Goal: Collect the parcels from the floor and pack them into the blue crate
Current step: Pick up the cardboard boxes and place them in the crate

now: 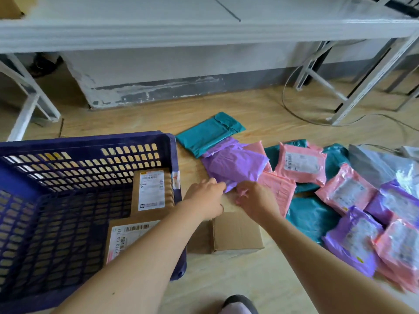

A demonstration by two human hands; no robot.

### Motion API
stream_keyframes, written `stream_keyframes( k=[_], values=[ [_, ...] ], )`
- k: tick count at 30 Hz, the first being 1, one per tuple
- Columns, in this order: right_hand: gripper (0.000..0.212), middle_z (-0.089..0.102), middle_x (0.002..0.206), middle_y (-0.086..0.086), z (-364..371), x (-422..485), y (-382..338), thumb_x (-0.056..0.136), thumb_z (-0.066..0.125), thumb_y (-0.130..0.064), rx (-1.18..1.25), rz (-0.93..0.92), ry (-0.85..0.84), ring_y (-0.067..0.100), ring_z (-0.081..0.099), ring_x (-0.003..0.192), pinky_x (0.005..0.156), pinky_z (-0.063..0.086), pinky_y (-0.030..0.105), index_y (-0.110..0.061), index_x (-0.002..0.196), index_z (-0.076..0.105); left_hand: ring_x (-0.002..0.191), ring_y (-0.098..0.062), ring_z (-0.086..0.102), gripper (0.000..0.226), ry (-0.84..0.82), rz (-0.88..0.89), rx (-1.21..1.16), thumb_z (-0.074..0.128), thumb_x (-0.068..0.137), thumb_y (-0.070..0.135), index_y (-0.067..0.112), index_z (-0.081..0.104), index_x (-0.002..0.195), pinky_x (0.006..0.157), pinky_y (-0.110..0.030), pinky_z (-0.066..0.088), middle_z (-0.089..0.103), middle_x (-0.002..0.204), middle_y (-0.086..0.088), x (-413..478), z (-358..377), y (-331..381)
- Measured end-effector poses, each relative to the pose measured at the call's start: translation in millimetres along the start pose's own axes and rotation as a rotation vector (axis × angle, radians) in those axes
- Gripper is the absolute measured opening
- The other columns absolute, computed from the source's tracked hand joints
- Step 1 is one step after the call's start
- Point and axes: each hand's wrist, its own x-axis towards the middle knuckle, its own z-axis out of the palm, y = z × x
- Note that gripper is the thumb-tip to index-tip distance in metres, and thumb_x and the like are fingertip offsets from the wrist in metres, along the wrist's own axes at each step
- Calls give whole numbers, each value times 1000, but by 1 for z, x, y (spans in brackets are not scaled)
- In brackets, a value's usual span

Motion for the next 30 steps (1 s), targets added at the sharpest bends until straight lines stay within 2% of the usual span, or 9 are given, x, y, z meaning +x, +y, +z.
stream_keyframes(
  k=[3, 5, 7, 10, 13, 18, 21, 24, 30],
  values=[
    [52, 61, 126, 3, 25, 3, 18, 73, 59, -10, -81, -61, -159, 27, 55, 116, 94, 43, 30, -20, 124, 59, 123, -27, 43, 44, -67, -48, 29, 52, 86, 21, 18, 45, 130, 94, -38, 38, 45, 131, -7, 16, 14, 3],
    [69, 48, 139, 0, 41, 5, 28, 72, 65, -16, -168, -110, -281, 24, 44, 126, 103, 38, 29, -21, 138, 45, 123, -28, 42, 46, -112, -65, 62, 52, 86, 21, 18, 44, 131, 95, -39, 39, 44, 132, -7, 25, 24, 3],
    [87, 32, 149, 1, 56, 6, 39, 71, 73, -25, -286, -151, -387, 24, 30, 137, 109, 32, 35, -22, 146, 28, 125, -28, 41, 49, -159, -84, 81, 52, 87, 20, 18, 41, 134, 96, -40, 38, 42, 135, -7, 29, 32, 3],
    [109, 11, 157, 3, 73, 6, 51, 68, 77, -35, -466, -190, -495, 23, 10, 145, 112, 22, 42, -30, 150, 6, 128, -28, 40, 52, -211, -100, 98, 53, 87, 20, 17, 38, 137, 99, -42, 37, 39, 139, -9, 32, 44, 2],
    [120, 6, 157, 7, 86, 6, 60, 64, 80, -38, -584, -232, -522, 26, 8, 145, 109, 19, 45, -35, 149, -4, 128, -29, 39, 53, -215, -115, 95, 54, 87, 21, 17, 37, 137, 99, -43, 38, 38, 139, -10, 34, 50, 0],
    [127, 4, 156, 13, 98, 1, 62, 62, 80, -39, -675, -281, -507, 31, 6, 144, 111, 15, 52, -37, 147, -14, 127, -28, 39, 52, -214, -140, 51, 53, 87, 17, 17, 37, 136, 96, -42, 40, 38, 138, -9, 34, 52, -6],
    [124, 19, 149, 14, 98, -7, 62, 61, 78, -43, -665, -307, -441, 33, 18, 138, 111, 15, 50, -36, 148, -10, 127, -28, 38, 51, -204, -152, 14, 52, 87, 17, 16, 37, 136, 98, -42, 41, 38, 138, -9, 31, 50, -8],
    [120, 30, 140, 12, 89, -7, 61, 60, 74, -49, -549, -242, -397, 31, 27, 131, 108, 21, 42, -40, 147, -7, 126, -29, 39, 49, -163, -152, -23, 50, 89, 16, 15, 37, 137, 97, -41, 42, 37, 138, -9, 28, 41, -8],
    [113, 31, 143, 9, 51, -3, 45, 62, 74, -51, -266, -44, -391, 29, 29, 134, 107, 29, 38, -46, 147, 0, 130, -27, 39, 54, -53, -207, -280, 50, 91, 21, 17, 33, 142, 102, -35, 36, 35, 143, -9, 18, 15, -4]
  ],
)
